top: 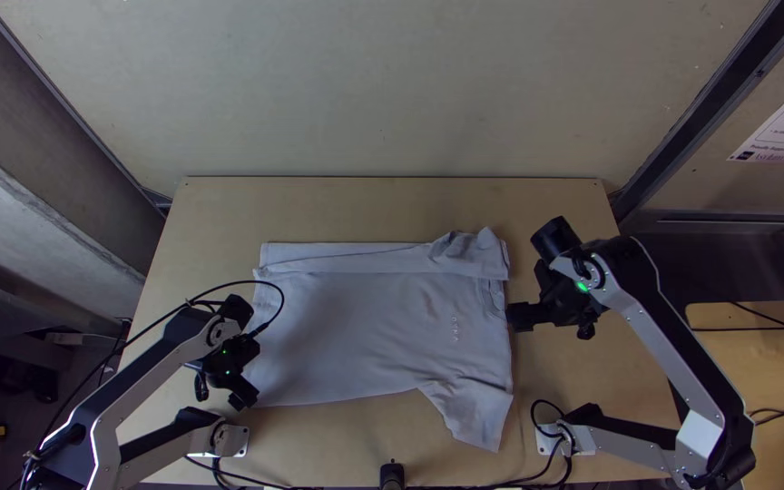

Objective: Fold the t-shirt

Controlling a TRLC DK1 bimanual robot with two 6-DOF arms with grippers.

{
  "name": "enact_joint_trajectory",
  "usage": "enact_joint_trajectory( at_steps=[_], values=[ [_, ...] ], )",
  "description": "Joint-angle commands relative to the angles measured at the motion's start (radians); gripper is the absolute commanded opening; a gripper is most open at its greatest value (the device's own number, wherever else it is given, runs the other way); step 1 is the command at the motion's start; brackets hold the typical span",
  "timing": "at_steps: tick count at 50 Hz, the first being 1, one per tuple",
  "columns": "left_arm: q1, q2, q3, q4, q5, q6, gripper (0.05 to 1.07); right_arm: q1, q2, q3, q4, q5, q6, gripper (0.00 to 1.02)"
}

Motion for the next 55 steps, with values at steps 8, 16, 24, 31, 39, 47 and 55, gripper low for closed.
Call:
enact_joint_trajectory(
  at_steps=[8, 16, 24, 31, 39, 47, 55],
  values=[
    [-0.014, 0.035, -0.044, 0.038, 0.008, 0.039, 0.53, 0.003, 0.037, -0.121, -0.013, 0.003, -0.013, 0.92],
    [-0.02, 0.026, -0.054, 0.055, 0.05, 0.088, 0.27, 0.001, 0.066, -0.199, -0.013, 0.001, -0.038, 0.92],
    [-0.02, 0.035, -0.053, 0.069, 0.07, 0.1, 0.21, 0.001, 0.09, -0.288, -0.012, -0.002, -0.064, 0.92],
    [-0.008, 0.035, -0.041, 0.087, 0.081, 0.099, 0.08, 0.012, 0.096, -0.34, -0.007, -0.026, -0.07, 0.92],
    [-0.006, 0.024, -0.033, 0.087, 0.09, 0.103, 0.08, 0.052, 0.098, -0.38, 0.005, -0.06, -0.075, 0.86],
    [-0.001, 0.023, -0.025, 0.092, 0.09, 0.103, 0.08, 0.121, 0.122, -0.38, 0.028, -0.112, -0.055, 0.81],
    [0.011, 0.02, -0.022, 0.092, 0.089, 0.107, 0.08, 0.177, 0.15, -0.375, 0.066, -0.18, -0.029, 0.76]
  ],
)
